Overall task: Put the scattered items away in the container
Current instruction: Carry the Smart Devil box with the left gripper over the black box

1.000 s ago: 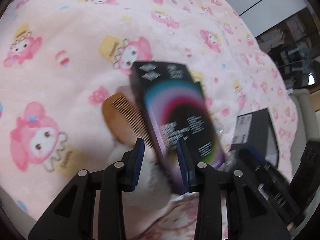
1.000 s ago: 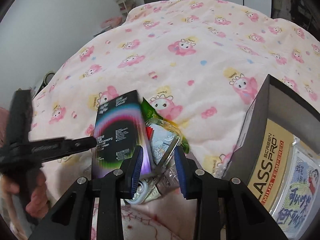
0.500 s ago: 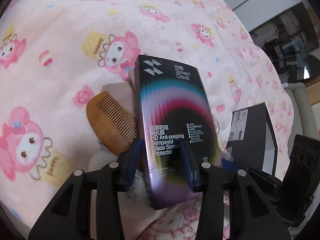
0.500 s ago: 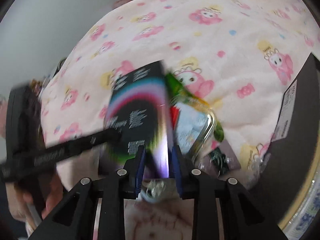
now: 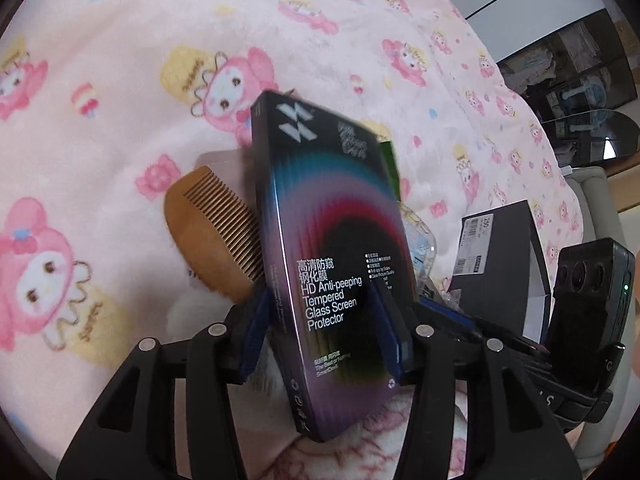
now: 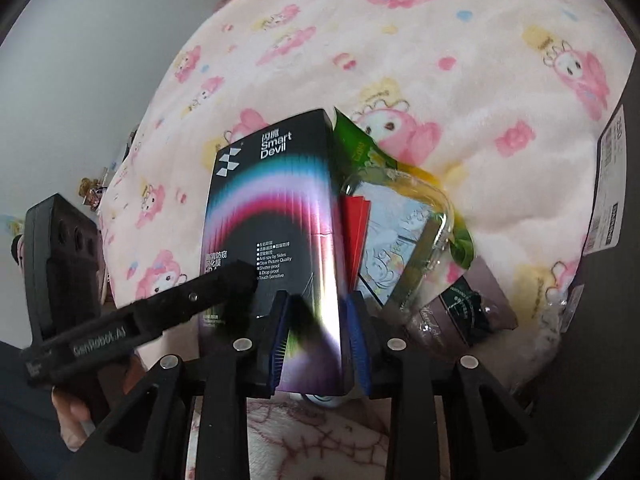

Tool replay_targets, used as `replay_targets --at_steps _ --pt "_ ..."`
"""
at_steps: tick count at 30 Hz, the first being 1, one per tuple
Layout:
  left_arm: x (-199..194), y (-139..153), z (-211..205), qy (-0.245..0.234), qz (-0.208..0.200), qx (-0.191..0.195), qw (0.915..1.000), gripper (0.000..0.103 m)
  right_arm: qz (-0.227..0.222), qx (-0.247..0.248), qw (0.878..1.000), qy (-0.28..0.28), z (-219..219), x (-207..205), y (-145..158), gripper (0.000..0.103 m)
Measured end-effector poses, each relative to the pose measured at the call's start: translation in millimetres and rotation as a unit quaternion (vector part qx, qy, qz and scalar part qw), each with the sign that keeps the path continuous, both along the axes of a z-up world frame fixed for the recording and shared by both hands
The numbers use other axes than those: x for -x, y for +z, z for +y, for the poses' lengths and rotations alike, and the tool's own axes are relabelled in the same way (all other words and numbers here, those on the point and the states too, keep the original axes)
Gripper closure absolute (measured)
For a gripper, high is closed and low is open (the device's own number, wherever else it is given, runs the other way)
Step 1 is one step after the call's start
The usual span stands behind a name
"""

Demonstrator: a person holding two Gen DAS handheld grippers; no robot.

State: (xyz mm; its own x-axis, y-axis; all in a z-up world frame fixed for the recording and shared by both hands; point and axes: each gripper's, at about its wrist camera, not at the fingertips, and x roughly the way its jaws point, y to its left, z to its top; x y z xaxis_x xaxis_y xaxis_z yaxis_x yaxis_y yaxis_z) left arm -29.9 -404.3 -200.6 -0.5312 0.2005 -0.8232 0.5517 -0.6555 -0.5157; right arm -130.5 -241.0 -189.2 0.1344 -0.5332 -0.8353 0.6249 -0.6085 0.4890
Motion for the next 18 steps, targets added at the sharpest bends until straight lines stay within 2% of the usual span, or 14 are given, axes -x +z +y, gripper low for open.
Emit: replay_targets --at_steps 5,9,11,15,18 --pt "-7 44 12 -0.016 0.039 0.026 0.9988 0.055 -0.003 0.045 0.999 0.002 18 -10 30 0.077" --pt "-2 82 36 -0.043 0.073 0.048 0.9952 0.055 0.027 0.074 0.997 -0.013 42 -16 69 0.077" --pt "5 96 47 -0.066 0.089 0.043 0.9930 0.057 0.043 0.085 0.995 -0.022 59 -17 86 0.077" --pt "30 119 87 -0.122 0.123 0.031 0.9843 0.059 0.064 0.104 0.991 -0.061 111 -12 113 0.077" --pt "60 128 131 -0.162 0.133 0.035 0.9771 0.059 0.088 0.104 0.986 -0.095 157 -8 128 0.077"
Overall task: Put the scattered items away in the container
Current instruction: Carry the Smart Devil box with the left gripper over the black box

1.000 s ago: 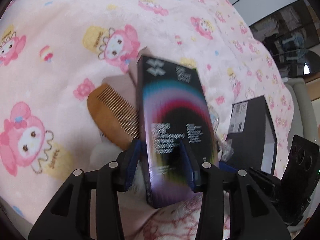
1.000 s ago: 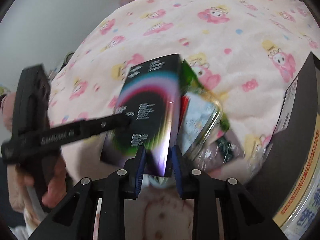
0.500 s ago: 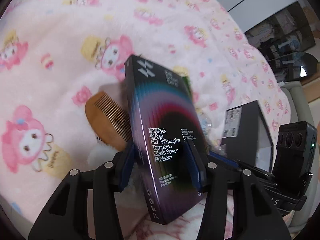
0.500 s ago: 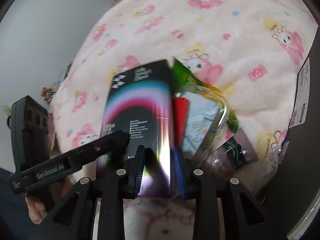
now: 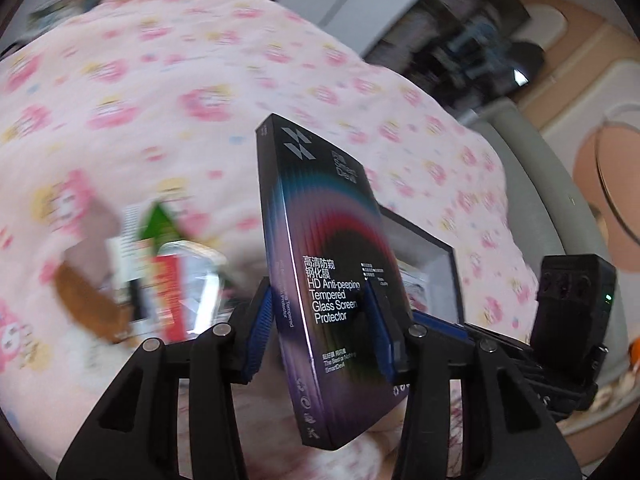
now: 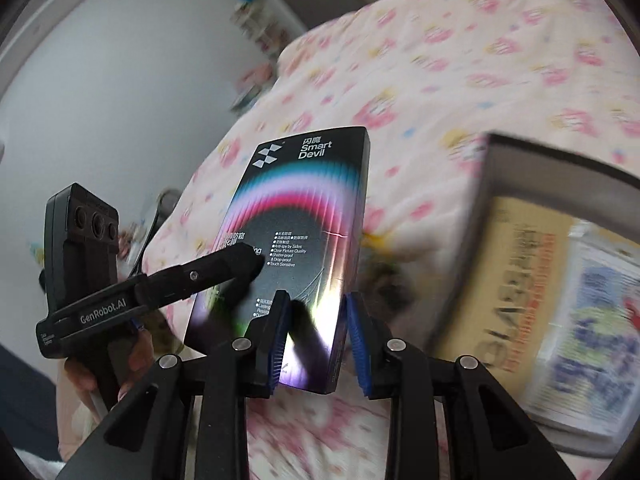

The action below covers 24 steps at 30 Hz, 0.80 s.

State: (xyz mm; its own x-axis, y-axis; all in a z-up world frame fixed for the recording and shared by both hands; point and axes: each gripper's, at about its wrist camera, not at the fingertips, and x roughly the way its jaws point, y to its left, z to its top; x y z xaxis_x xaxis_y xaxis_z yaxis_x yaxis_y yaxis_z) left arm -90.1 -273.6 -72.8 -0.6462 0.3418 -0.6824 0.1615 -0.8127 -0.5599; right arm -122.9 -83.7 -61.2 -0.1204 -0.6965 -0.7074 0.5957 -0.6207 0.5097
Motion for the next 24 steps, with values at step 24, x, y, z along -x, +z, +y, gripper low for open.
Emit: replay_targets --at_steps 24 --pt "114 -118 165 -0.171 -0.169 0.000 0.9706 0.058 -0.079 -0.101 0.985 -0.112 154 70 -115 0.078"
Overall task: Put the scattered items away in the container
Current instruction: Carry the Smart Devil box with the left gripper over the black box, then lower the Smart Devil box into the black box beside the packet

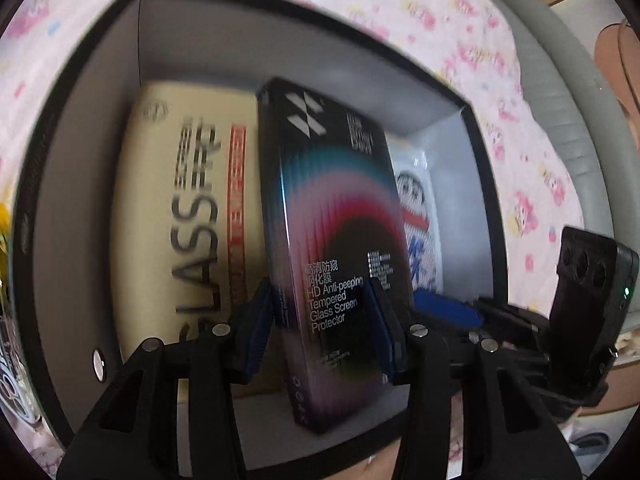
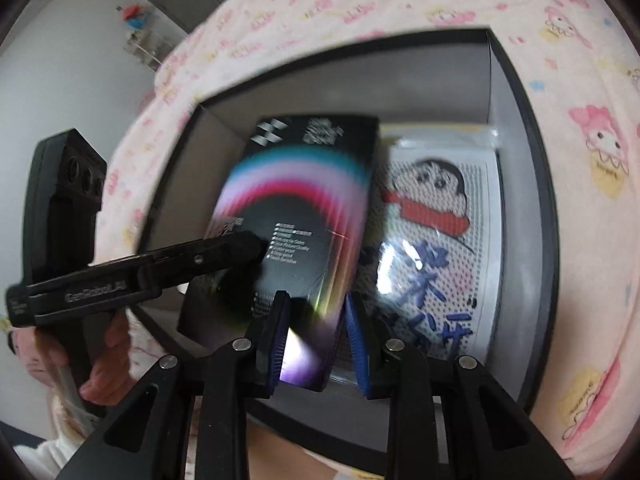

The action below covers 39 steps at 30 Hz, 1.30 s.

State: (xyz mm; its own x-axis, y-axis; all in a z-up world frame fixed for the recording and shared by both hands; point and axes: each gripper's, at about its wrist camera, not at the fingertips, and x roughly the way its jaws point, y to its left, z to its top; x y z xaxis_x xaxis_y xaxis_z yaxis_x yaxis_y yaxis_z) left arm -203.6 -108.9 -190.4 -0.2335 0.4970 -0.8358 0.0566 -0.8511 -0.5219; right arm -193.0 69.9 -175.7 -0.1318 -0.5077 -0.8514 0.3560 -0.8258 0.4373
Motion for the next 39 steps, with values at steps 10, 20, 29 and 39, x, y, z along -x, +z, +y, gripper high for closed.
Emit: replay_targets --at_steps 10,20,29,39 --pt "-16 19 -21 0.052 0.059 0.067 0.9947 0.063 0.082 -0.133 0.988 -0.013 -25 32 14 0.080" --pt "-9 12 -24 0.050 0.051 0.057 0.9959 0.063 0.019 -0.040 0.999 0.028 -51 29 -1 0.078" --pt "-8 17 -21 0.058 0.066 0.065 0.9940 0.063 0.074 -0.151 0.986 -0.010 -54 27 -1 0.078" --pt "-10 20 -19 0.049 0.079 0.052 0.9943 0.063 0.053 -0.072 0.995 0.047 -97 20 4 0.079"
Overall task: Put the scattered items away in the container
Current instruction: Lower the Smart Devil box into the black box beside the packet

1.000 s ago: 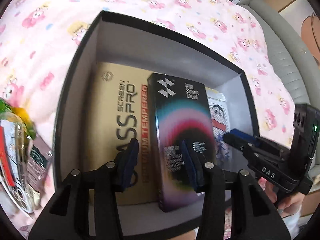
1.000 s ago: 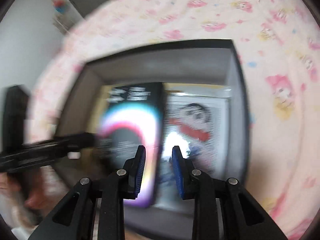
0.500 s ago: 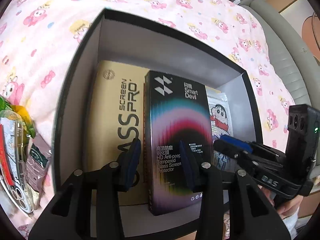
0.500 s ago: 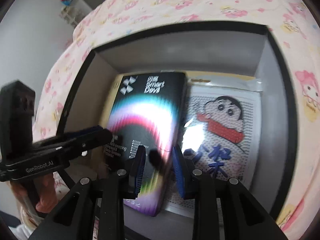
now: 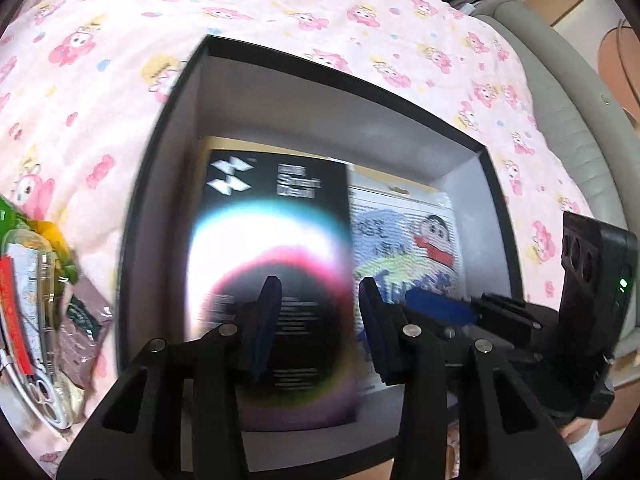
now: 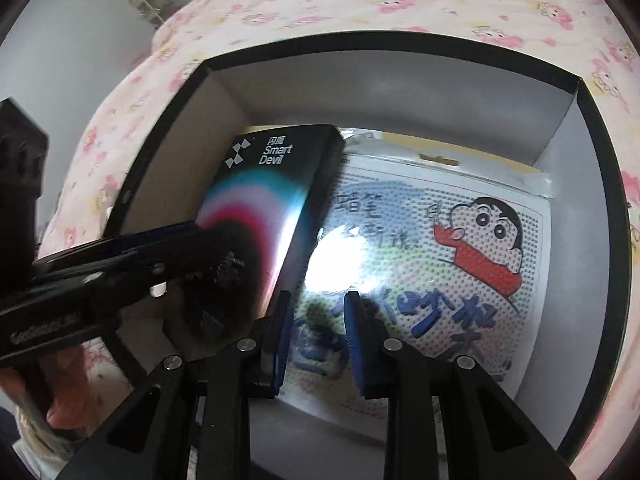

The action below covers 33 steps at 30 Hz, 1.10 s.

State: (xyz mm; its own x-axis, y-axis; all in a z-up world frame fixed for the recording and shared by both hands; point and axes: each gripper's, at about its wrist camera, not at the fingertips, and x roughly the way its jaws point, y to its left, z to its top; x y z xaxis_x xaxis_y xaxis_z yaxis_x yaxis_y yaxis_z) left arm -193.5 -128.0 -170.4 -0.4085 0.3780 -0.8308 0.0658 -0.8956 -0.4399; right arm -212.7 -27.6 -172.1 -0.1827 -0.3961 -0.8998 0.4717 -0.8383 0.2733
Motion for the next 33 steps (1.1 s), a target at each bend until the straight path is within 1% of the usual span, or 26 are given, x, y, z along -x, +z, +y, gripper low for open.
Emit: replay_targets --at_steps 3,5,6,7,8,9,12,14,15,16,18,19,21,22,24,25,27,28,29,31,32,33 --pt "0 -1 8 -0.031 0.001 -0.030 0.9991 0.063 0.013 -0.019 0.999 -0.032 10 -2 2 0.079" --pt "1 -4 16 -0.054 -0.005 -0.050 0.9973 0.063 0.009 -0.020 0.999 -0.048 15 -2 2 0.079" --pt "5 -6 20 -0.060 -0.009 -0.052 0.9968 0.063 0.007 -0.018 0.999 -0.050 16 -1 2 0.079" --pt "5 -8 22 -0.062 -0.015 -0.048 0.9968 0.063 0.008 -0.016 0.999 -0.051 15 -2 4 0.079" --pt "6 -9 24 -0.063 -0.017 -0.035 0.9972 0.065 0.009 -0.013 0.999 -0.048 12 -3 6 0.079" --pt "5 -8 25 -0.063 -0.014 -0.023 0.9977 0.068 0.011 -0.012 0.999 -0.046 13 -5 8 0.079" --pt "4 -7 22 -0.042 -0.011 0.036 0.9984 0.069 0.011 -0.011 0.999 -0.036 16 -9 11 0.079" --pt "4 -8 18 -0.030 -0.016 0.037 0.9987 0.069 0.007 -0.014 0.999 -0.032 29 -12 9 0.079" --pt "4 -9 16 -0.029 -0.017 0.034 0.9989 0.069 0.005 -0.016 0.999 -0.032 51 -16 6 0.079" --pt "4 -9 15 -0.028 -0.018 0.036 0.9988 0.069 0.002 -0.019 0.999 -0.034 60 -18 5 0.079" --pt "2 -7 18 -0.033 -0.013 0.051 0.9981 0.069 -0.007 -0.020 0.999 -0.037 63 -18 4 0.079" --pt "0 -5 18 -0.043 -0.007 0.026 0.9987 0.069 -0.008 -0.016 0.999 -0.035 63 -19 6 0.079" --pt "0 -4 16 -0.066 -0.004 -0.050 0.9966 0.069 -0.006 -0.011 0.999 -0.032 68 -18 8 0.079" --pt "0 -3 17 -0.070 -0.003 -0.061 0.9957 0.069 -0.002 -0.012 0.999 -0.033 74 -22 9 0.079" --pt "0 -4 22 -0.072 -0.005 -0.026 0.9970 0.069 0.005 -0.017 0.999 -0.038 77 -21 11 0.079" --pt "1 -7 23 -0.073 -0.009 -0.016 0.9972 0.070 0.006 -0.020 0.999 -0.044 80 -22 12 0.079" --pt "1 -7 21 -0.074 -0.009 -0.011 0.9972 0.070 0.005 -0.025 0.998 -0.053 85 -24 11 0.079" --pt "2 -6 21 -0.069 -0.012 0.003 0.9976 0.070 0.004 -0.025 0.998 -0.055 87 -24 8 0.079" --pt "1 -6 21 -0.062 -0.011 0.023 0.9978 0.070 0.004 -0.022 0.998 -0.056 89 -23 8 0.080" --pt "-1 -6 24 -0.050 -0.006 0.086 0.9950 0.070 0.003 -0.021 0.998 -0.061 93 -25 11 0.079" --pt "-2 -6 24 -0.049 -0.005 0.101 0.9936 0.070 0.005 -0.022 0.998 -0.063 94 -26 13 0.079" --pt "0 -7 22 -0.049 -0.006 0.108 0.9929 0.070 0.005 -0.022 0.998 -0.062 93 -27 14 0.079"
